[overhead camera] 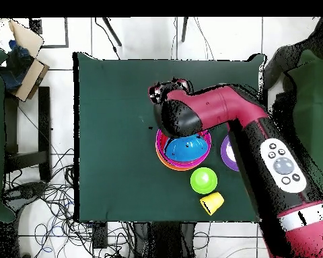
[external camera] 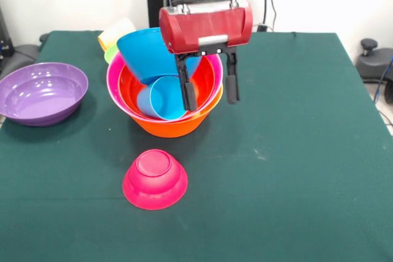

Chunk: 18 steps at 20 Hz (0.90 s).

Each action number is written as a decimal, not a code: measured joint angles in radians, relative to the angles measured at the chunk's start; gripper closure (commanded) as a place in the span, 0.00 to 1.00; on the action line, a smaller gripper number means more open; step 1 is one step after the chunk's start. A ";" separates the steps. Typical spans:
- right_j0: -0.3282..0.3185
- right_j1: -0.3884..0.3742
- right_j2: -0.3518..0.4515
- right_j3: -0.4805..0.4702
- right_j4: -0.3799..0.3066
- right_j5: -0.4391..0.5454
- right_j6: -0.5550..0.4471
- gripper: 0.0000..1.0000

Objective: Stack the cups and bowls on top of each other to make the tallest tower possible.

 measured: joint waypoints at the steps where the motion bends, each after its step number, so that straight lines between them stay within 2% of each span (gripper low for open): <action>1: 0.009 -0.001 -0.007 -0.005 0.007 0.060 0.000 0.00; 2: 0.022 -0.002 -0.019 -0.013 0.018 0.187 0.000 0.00; 5: 0.024 -0.006 -0.027 -0.016 0.026 0.297 0.000 0.00; 8: 0.017 -0.011 -0.031 -0.016 0.024 0.352 0.000 0.00; 18: -0.001 -0.020 -0.044 -0.024 0.024 0.362 0.000 0.00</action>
